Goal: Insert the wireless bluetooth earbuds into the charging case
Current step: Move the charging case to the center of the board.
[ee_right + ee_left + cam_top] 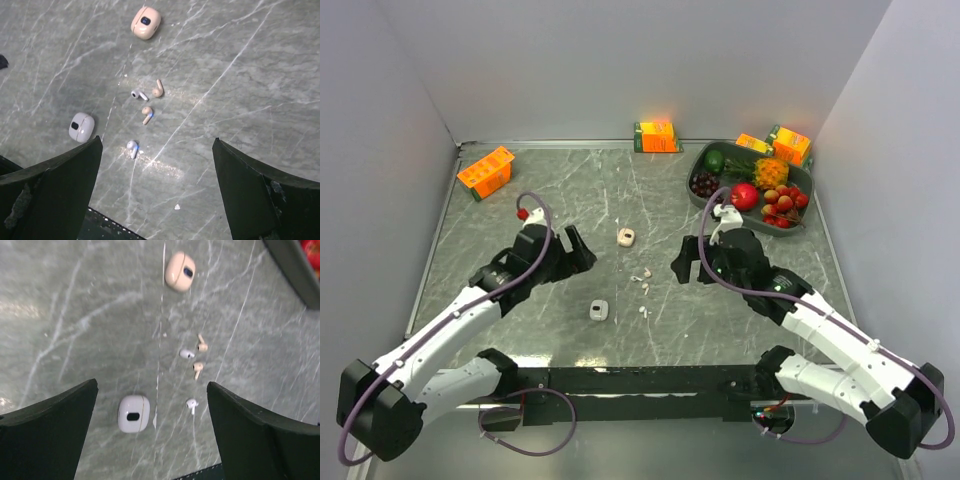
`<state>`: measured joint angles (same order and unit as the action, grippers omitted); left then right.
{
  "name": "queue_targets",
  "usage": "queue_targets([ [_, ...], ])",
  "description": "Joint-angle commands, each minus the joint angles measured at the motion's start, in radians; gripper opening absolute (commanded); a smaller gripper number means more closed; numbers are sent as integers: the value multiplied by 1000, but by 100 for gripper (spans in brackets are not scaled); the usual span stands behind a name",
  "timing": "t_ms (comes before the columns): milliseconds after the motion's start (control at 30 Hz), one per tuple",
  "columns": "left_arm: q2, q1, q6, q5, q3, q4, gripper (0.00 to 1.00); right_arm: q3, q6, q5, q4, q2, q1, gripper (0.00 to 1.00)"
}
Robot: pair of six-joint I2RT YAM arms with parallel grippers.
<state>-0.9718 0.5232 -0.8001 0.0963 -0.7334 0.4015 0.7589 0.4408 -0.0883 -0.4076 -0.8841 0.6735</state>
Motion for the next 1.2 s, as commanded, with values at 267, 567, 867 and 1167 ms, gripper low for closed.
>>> queue_targets([
  [267, -442, 52, 104, 94, -329, -18, 99, 96, 53, -1, -23, -30, -2, 99],
  [567, -705, 61, 39, 117, -443, -61, 89, 48, 76, 16, -8, -56, -2, 100],
  [867, -873, 110, 102, 164, -586, -69, 99, 46, 47, 19, 3, -82, -2, 100],
  [1167, -1047, 123, 206, 249, -768, 45, 99, 28, 42, 1, -53, 14, -2, 100],
])
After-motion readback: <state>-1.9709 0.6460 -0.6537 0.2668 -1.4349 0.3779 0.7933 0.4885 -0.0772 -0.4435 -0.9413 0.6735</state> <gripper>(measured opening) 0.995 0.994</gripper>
